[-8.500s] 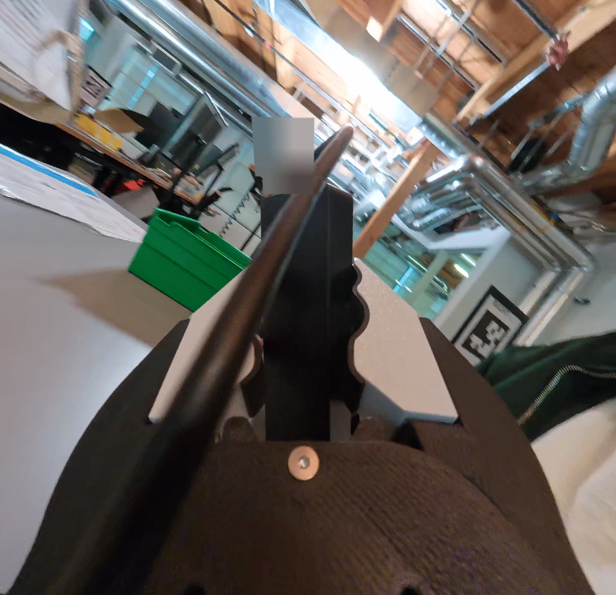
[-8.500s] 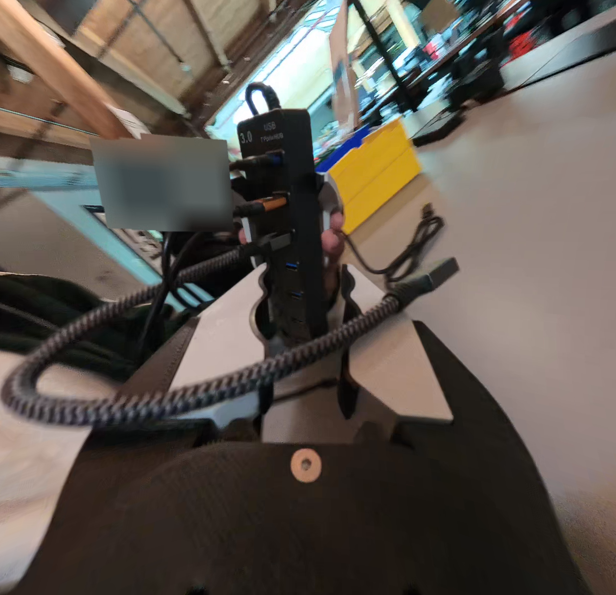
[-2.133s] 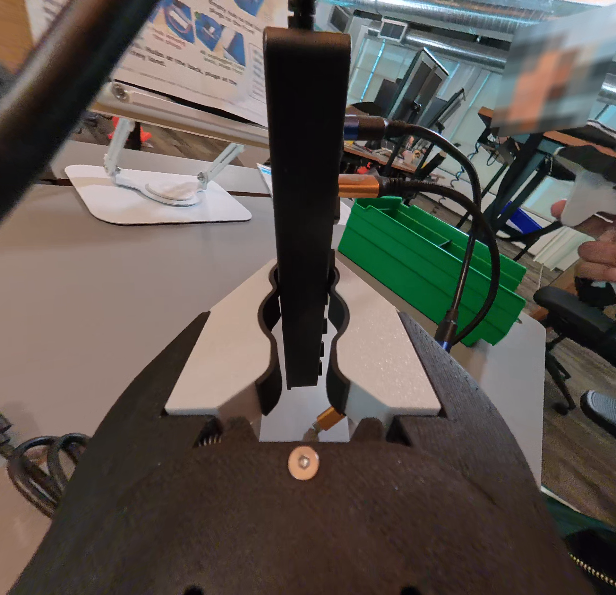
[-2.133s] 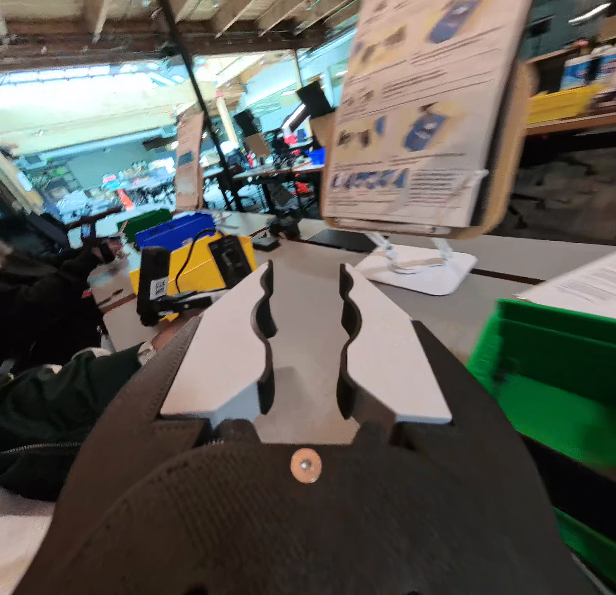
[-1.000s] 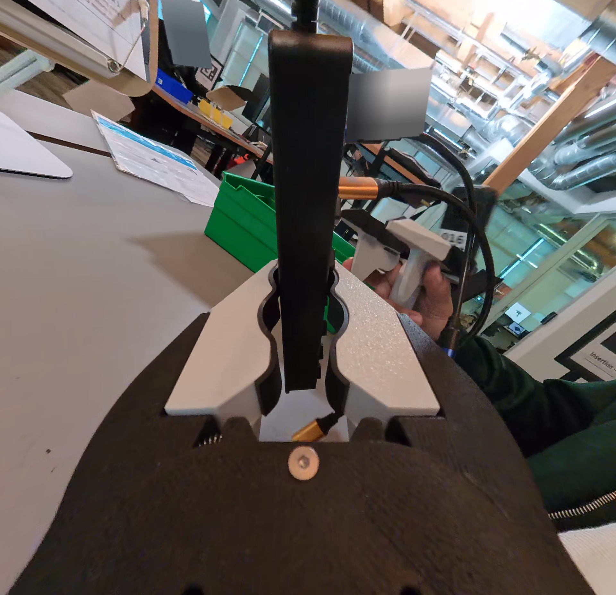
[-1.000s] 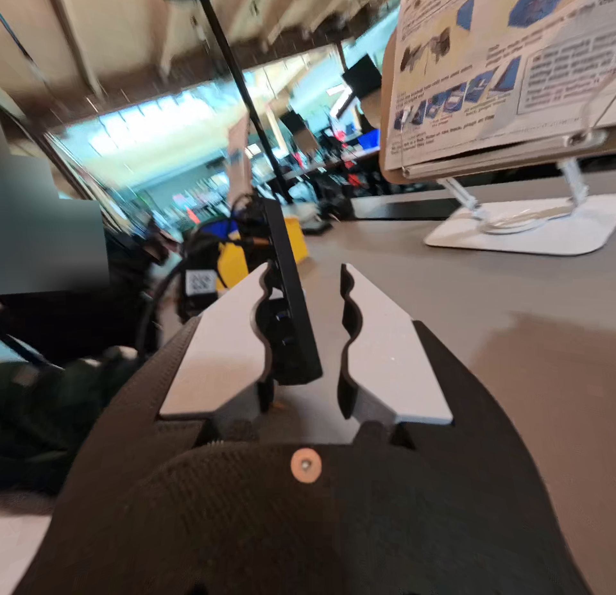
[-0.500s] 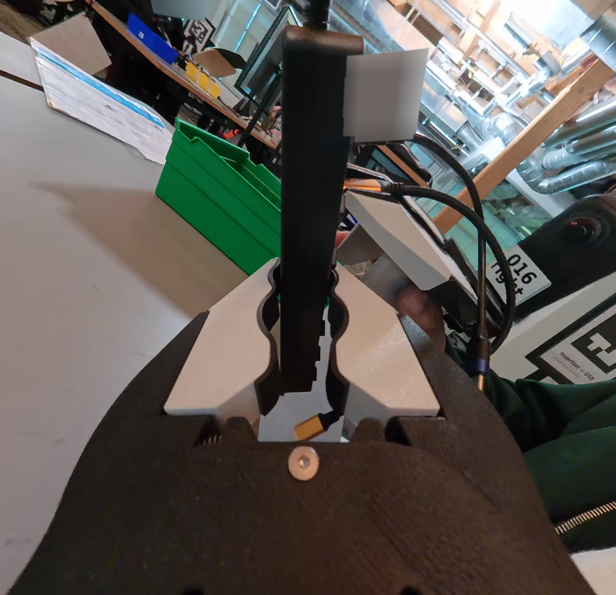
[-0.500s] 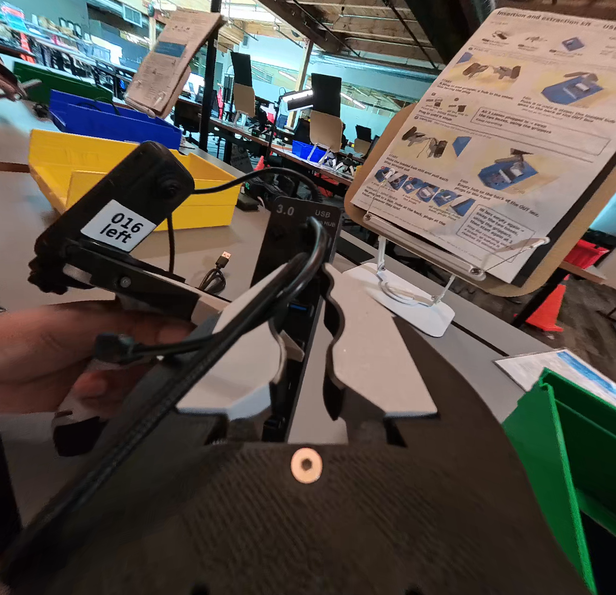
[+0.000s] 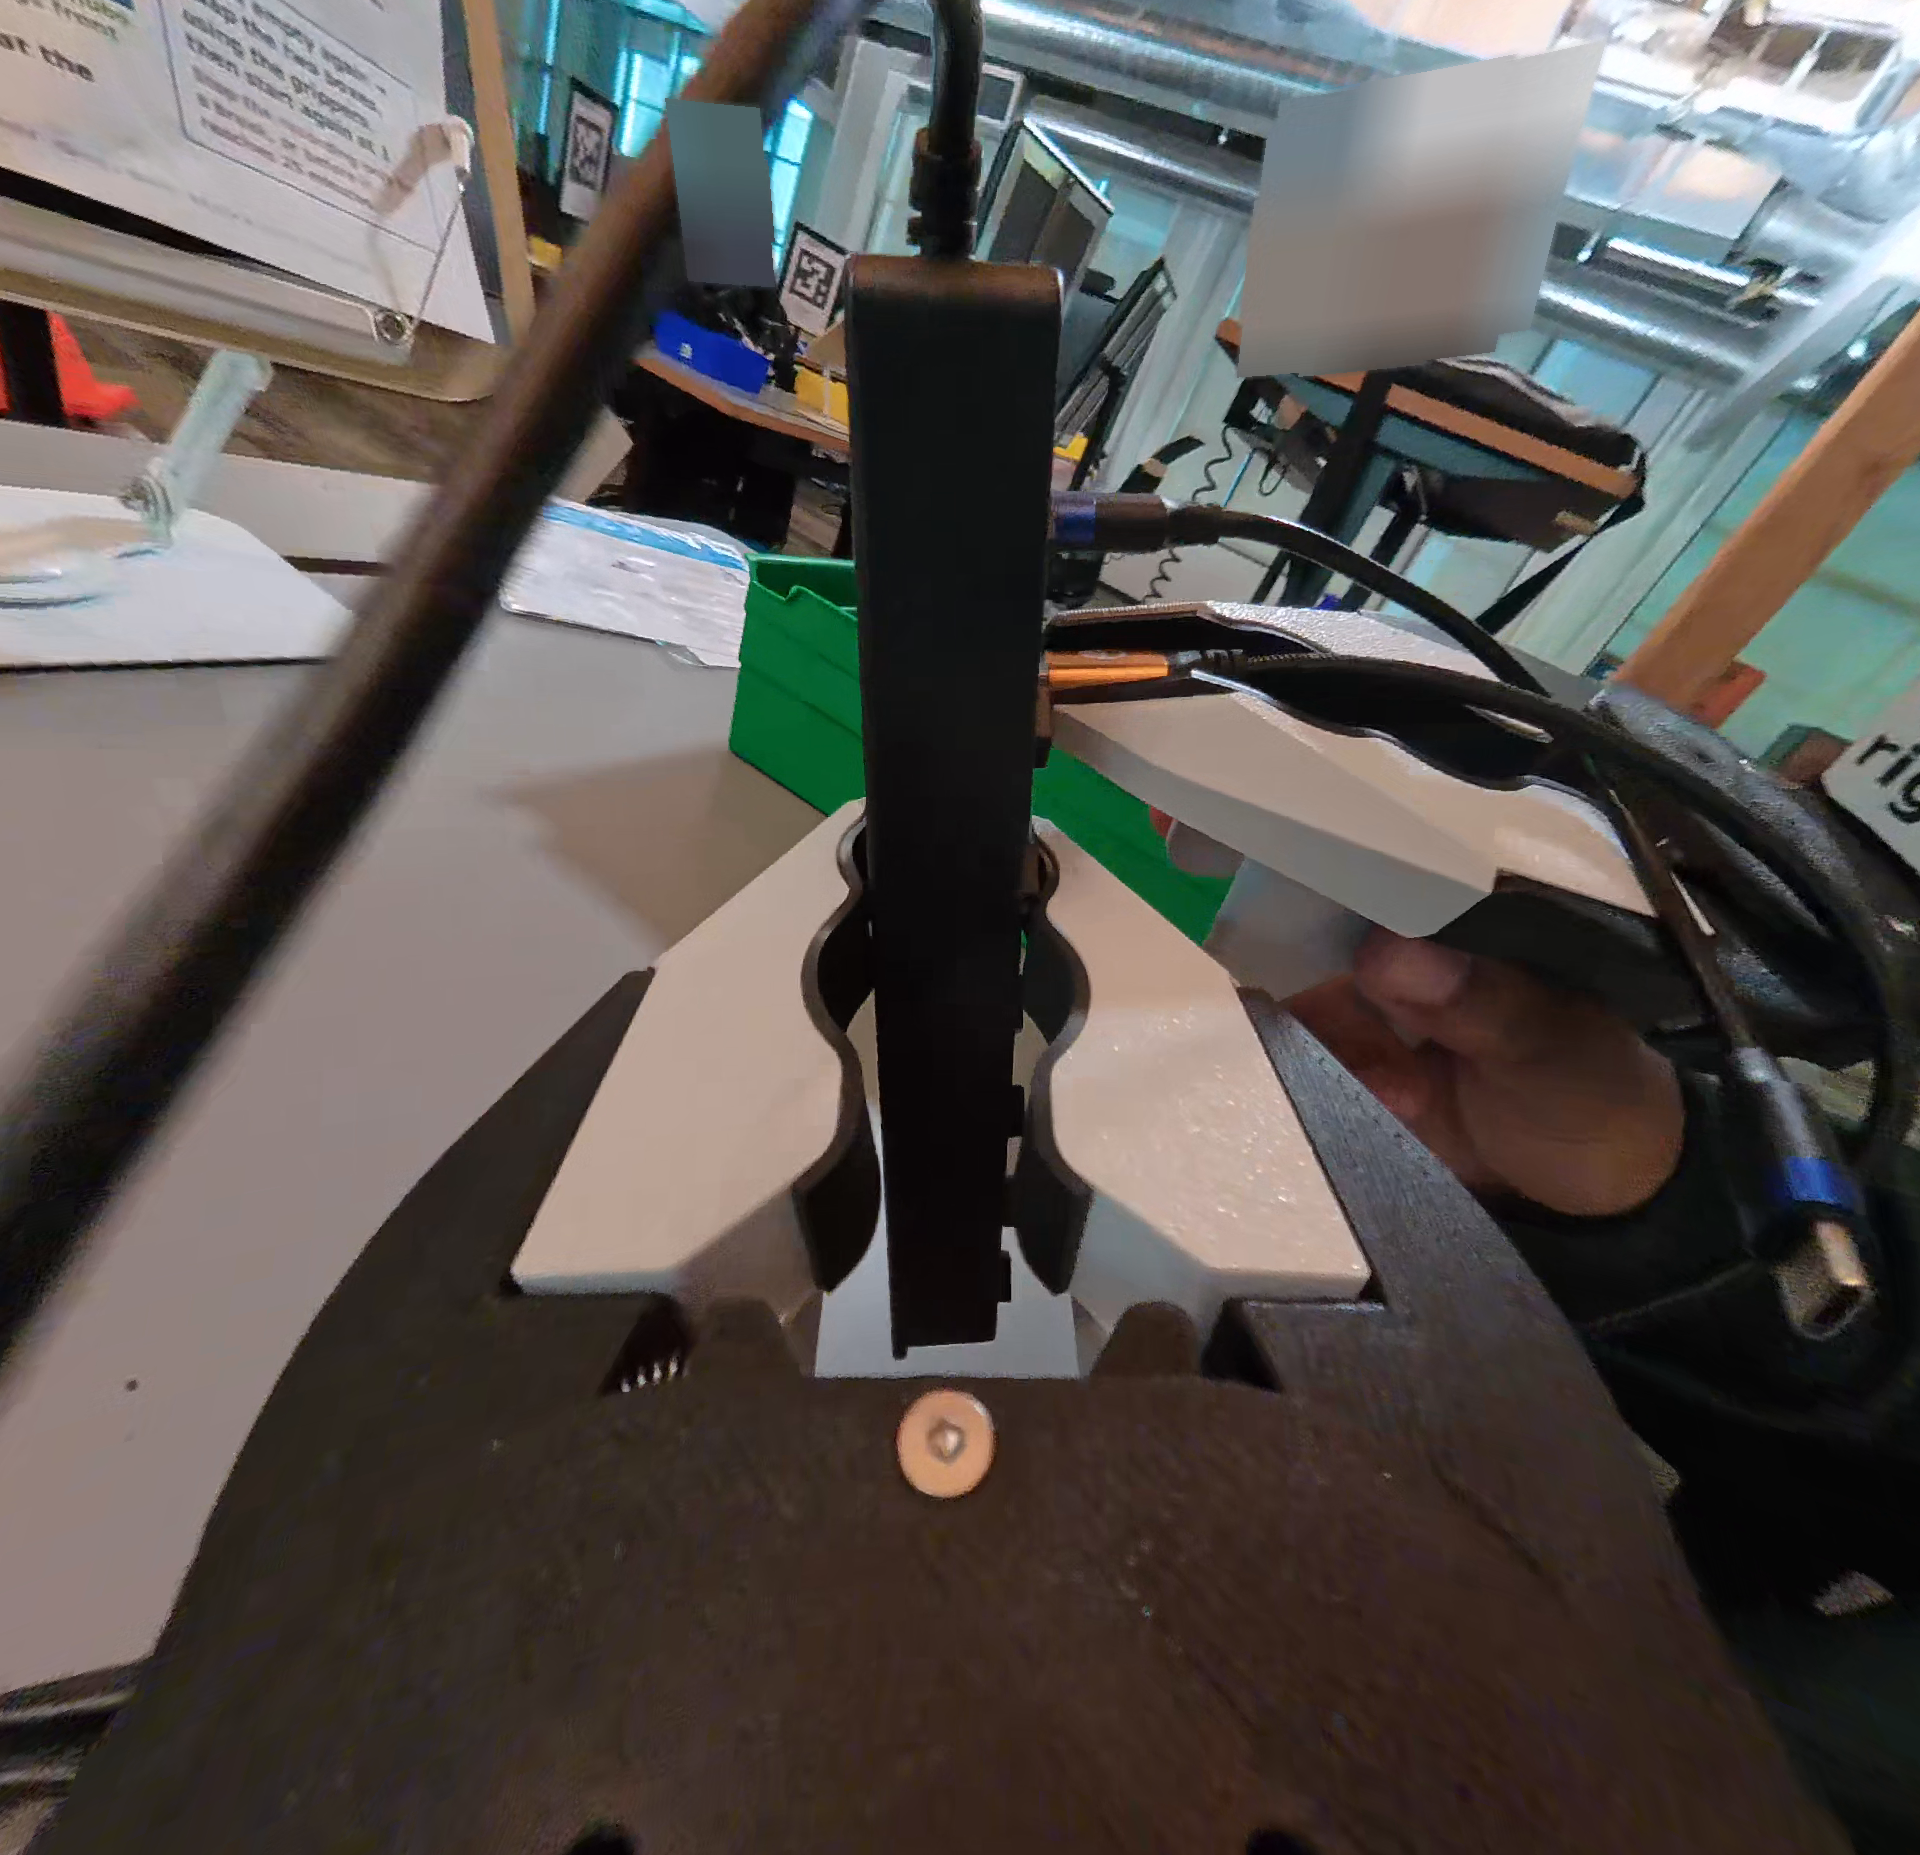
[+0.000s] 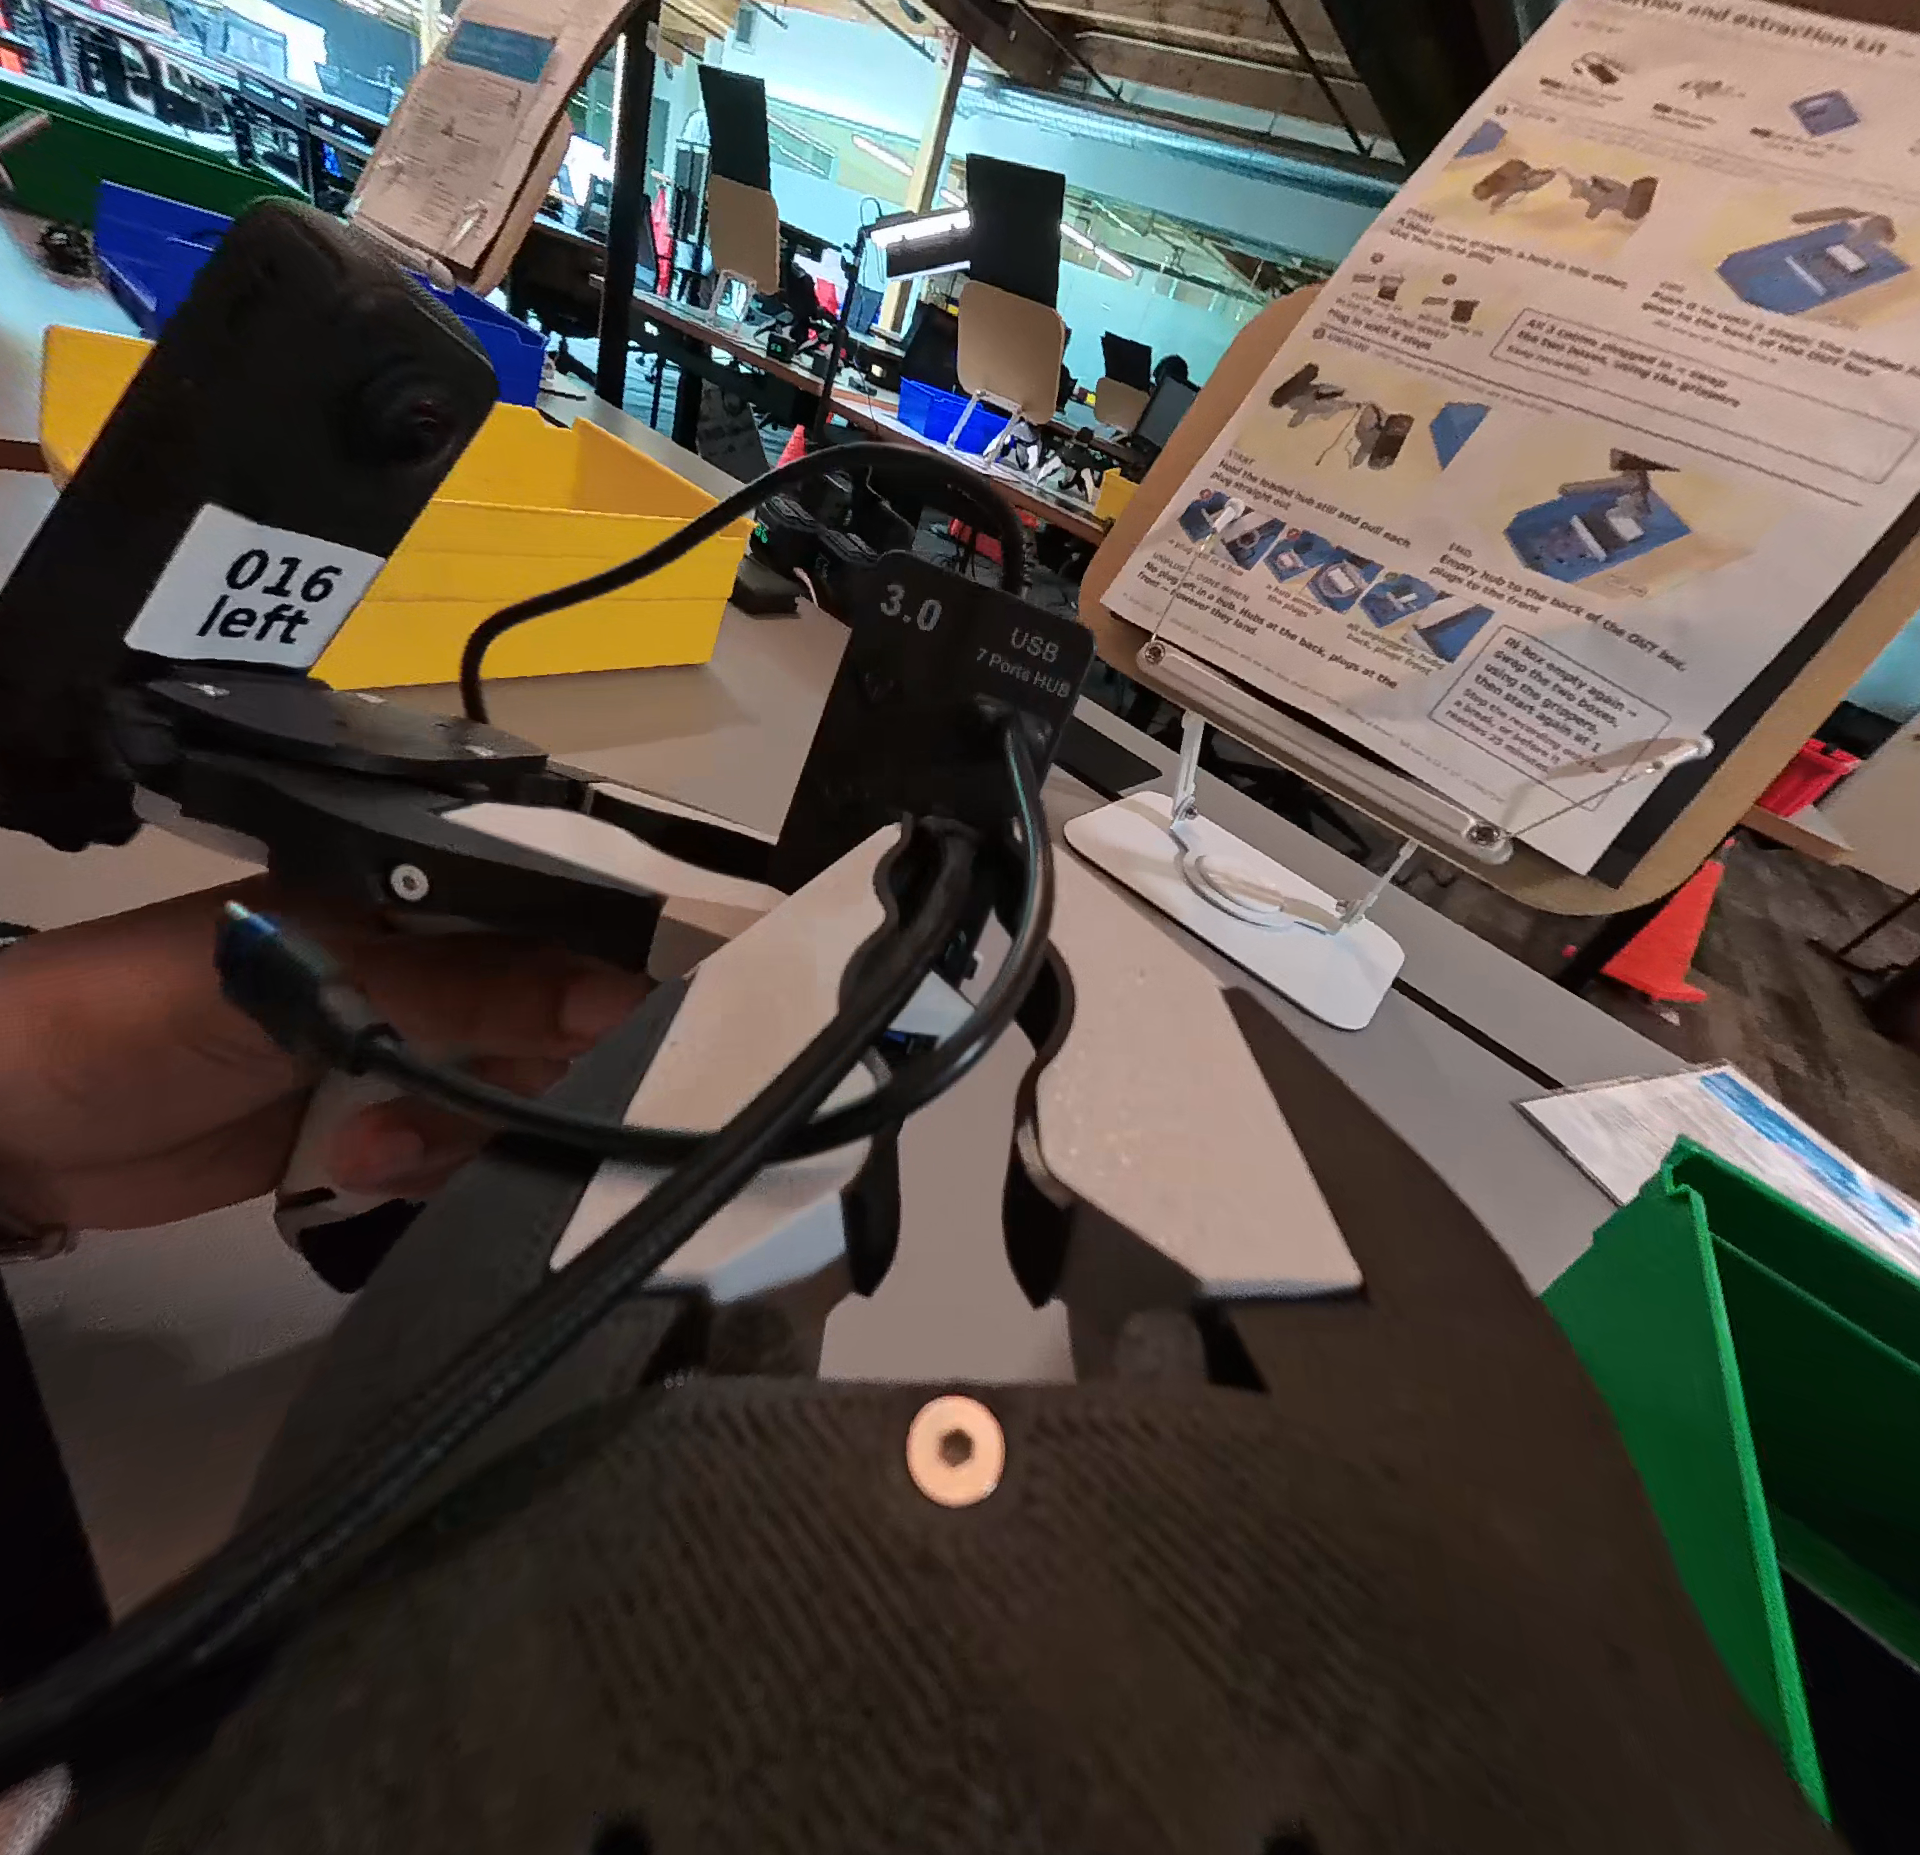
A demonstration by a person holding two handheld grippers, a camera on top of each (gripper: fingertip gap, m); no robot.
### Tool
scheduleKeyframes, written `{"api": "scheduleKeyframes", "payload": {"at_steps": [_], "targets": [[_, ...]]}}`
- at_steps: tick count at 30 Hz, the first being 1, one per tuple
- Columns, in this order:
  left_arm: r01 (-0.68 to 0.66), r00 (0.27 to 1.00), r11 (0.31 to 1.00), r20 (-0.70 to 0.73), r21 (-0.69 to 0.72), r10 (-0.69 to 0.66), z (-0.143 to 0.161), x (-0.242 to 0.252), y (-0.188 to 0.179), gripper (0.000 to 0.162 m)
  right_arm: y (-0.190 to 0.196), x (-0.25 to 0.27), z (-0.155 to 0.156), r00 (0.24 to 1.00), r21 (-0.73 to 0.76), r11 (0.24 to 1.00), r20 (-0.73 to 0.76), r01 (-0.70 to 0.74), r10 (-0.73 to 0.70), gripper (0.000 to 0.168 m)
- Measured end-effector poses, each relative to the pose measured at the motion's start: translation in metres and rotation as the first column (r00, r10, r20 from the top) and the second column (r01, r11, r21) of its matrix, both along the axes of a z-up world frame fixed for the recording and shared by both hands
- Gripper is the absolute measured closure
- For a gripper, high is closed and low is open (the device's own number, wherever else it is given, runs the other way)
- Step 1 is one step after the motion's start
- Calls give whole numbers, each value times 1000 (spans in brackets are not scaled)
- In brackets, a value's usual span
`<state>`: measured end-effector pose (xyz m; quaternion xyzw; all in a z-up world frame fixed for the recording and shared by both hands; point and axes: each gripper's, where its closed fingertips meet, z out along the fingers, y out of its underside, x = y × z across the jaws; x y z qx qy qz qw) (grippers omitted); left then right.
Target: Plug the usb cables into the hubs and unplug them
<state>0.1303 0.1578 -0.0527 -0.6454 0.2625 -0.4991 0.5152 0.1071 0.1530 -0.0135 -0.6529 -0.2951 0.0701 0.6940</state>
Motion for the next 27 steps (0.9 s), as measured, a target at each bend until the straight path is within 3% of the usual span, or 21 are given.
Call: {"api": "scheduleKeyframes", "payload": {"at_steps": [3, 4, 6, 7, 9, 12, 17, 21, 23, 27], "targets": [[-10, 1000, 1000, -7, -26, 9, -1, -1, 6, 138, 1, 2, 2, 999, 21, 999, 17, 30, -31, 156], [-133, 991, 985, -20, -109, 131, -11, -15, 30, 139, -7, -1, 12, 1000, 63, 998, -22, -10, 11, 156], [-157, 976, 924, 89, -348, 199, -27, -51, 73, 139, -23, -6, 39, 998, 133, 991, -46, -29, 36, 157], [-128, 965, 917, 164, -378, 203, -17, -66, 81, 140, -23, -5, 44, 1000, 164, 986, 4, -1, 1, 158], [-168, 966, 954, 150, -249, 209, 5, -78, 79, 140, -11, 3, 35, 998, 128, 991, 53, 33, -40, 157], [-170, 959, 964, 191, -204, 209, 20, -87, 81, 140, 2, 27, 34, 998, 81, 995, -48, 53, -49, 156], [-184, 948, 948, 209, -258, 241, 2, -106, 97, 140, 2, 127, 95, 962, 135, 958, -144, 253, -233, 157], [-140, 958, 955, 207, -263, 198, -3, -97, 93, 140, -6, 226, 112, 886, 36, 888, -90, 459, -454, 157], [-117, 968, 958, 185, -263, 169, -8, -88, 89, 140, -9, 272, 97, 825, -35, 826, -31, 563, -564, 156], [-98, 973, 956, 176, -275, 150, -14, -79, 85, 140, -11, 353, 56, 633, -56, 631, 102, 774, -768, 156]]}}
